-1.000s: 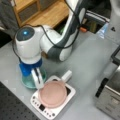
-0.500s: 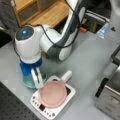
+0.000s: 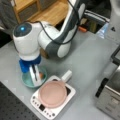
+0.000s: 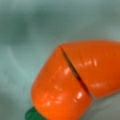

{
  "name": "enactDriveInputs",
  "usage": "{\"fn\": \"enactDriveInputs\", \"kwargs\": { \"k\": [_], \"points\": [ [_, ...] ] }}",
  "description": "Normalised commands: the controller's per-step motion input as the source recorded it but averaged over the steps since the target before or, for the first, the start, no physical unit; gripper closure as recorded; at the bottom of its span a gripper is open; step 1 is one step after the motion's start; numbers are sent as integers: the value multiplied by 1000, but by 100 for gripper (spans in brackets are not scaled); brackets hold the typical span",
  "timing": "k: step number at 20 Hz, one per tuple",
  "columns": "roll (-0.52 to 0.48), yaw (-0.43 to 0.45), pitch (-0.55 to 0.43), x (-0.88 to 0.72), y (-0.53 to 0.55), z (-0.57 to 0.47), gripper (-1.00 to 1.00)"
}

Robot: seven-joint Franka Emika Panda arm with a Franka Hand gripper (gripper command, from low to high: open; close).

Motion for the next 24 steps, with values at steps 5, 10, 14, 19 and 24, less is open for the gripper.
{"fn": "enactDriveInputs", "kwargs": {
  "k": [5,10,14,19,24],
  "points": [
    [186,-274,82,68,-63,114,-100],
    [207,-410,112,129,-36,164,-100],
    [191,-419,166,190,-34,273,-100],
    [194,-418,174,261,-48,267,-100],
    [131,-329,119,284,-104,58,-100]
  ]
}}
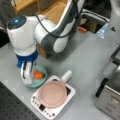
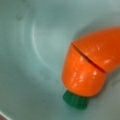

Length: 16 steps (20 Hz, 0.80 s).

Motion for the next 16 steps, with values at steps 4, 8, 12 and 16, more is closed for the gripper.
{"fn": "enactDriveInputs", "kwargs": {
  "k": [4,8,12,16],
  "points": [
    [126,-256,78,303,-116,-31,-100],
    [116,-265,80,272,-109,-5,-100],
    [83,-258,81,223,-64,34,-100],
    [42,-219,82,172,-6,35,-100]
  ]
}}
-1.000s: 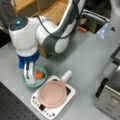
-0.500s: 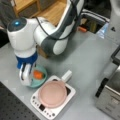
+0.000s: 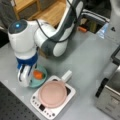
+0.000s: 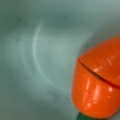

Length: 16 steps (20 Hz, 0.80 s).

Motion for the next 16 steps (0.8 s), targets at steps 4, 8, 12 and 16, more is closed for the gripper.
{"fn": "enactDriveInputs", "kwargs": {
  "k": [4,8,12,16],
  "points": [
    [0,-188,71,133,37,5,-100],
    [-23,-139,60,85,73,-63,-100],
    [-36,-122,50,35,122,-99,-100],
    [-45,-118,35,-1,163,-78,-100]
  ]
}}
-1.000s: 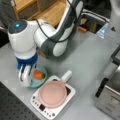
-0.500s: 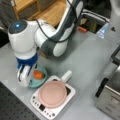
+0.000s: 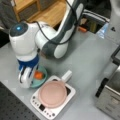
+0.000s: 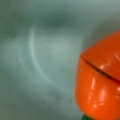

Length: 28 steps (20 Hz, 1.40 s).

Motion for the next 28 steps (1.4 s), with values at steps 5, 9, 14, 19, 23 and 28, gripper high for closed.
{"fn": "enactDriveInputs", "kwargs": {
  "k": [5,9,14,19,23,28],
  "points": [
    [-51,-133,7,-41,164,-83,-100],
    [-69,-147,-12,-88,160,-140,-100],
    [-77,-133,-36,-107,107,-121,-100],
    [-53,-90,-62,-117,31,-108,-100],
    [-32,-60,-80,-148,10,-157,-100],
    [7,7,-118,-180,7,-214,100]
  ]
}}
